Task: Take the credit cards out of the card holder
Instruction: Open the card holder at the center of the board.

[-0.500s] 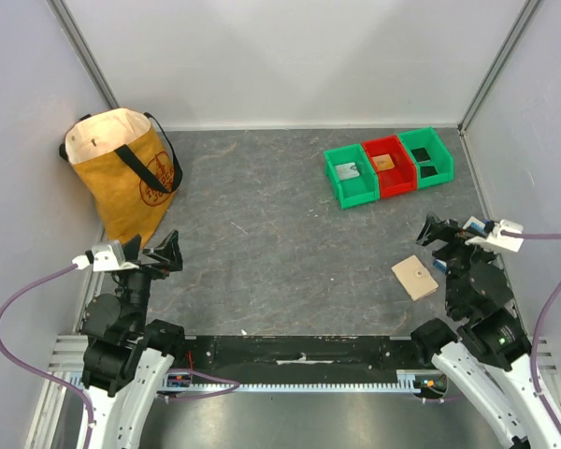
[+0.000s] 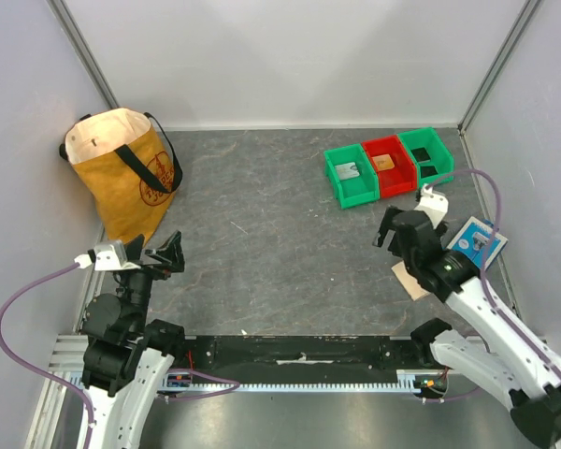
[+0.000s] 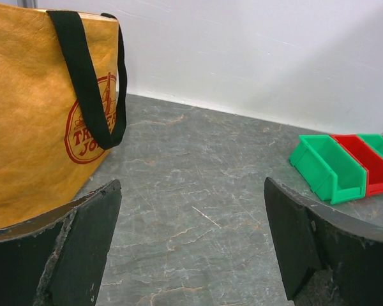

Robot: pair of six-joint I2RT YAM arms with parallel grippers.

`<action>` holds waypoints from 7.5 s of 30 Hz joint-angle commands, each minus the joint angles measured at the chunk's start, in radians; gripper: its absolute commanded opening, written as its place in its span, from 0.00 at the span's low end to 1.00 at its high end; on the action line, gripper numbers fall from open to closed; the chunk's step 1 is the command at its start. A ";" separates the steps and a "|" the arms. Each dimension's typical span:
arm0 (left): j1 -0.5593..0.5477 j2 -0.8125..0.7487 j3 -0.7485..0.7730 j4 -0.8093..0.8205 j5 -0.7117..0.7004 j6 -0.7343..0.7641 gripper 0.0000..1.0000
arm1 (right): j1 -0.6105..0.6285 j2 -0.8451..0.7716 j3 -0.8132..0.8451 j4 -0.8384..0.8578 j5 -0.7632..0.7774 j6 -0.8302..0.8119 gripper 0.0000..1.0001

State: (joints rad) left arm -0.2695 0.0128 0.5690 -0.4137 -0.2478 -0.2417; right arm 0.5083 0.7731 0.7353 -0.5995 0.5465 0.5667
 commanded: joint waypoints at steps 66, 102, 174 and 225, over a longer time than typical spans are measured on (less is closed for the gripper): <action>0.004 0.124 0.019 0.001 0.111 0.001 0.97 | 0.259 0.824 0.243 0.399 -0.726 -0.342 0.83; 0.003 0.196 0.031 -0.017 0.156 0.007 0.95 | 0.443 0.972 0.432 0.196 -0.620 -0.498 0.72; -0.326 1.270 -0.310 0.747 0.441 -0.801 0.36 | 0.286 0.928 -0.247 1.098 -0.798 0.374 0.01; -0.432 0.921 -0.362 0.612 0.266 -0.740 0.02 | 0.484 0.814 0.102 0.767 -0.421 -0.153 0.79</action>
State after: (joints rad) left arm -0.6945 0.9482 0.2203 0.1581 0.0277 -1.0115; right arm 0.9794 1.5513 0.7784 0.1413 0.0704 0.4171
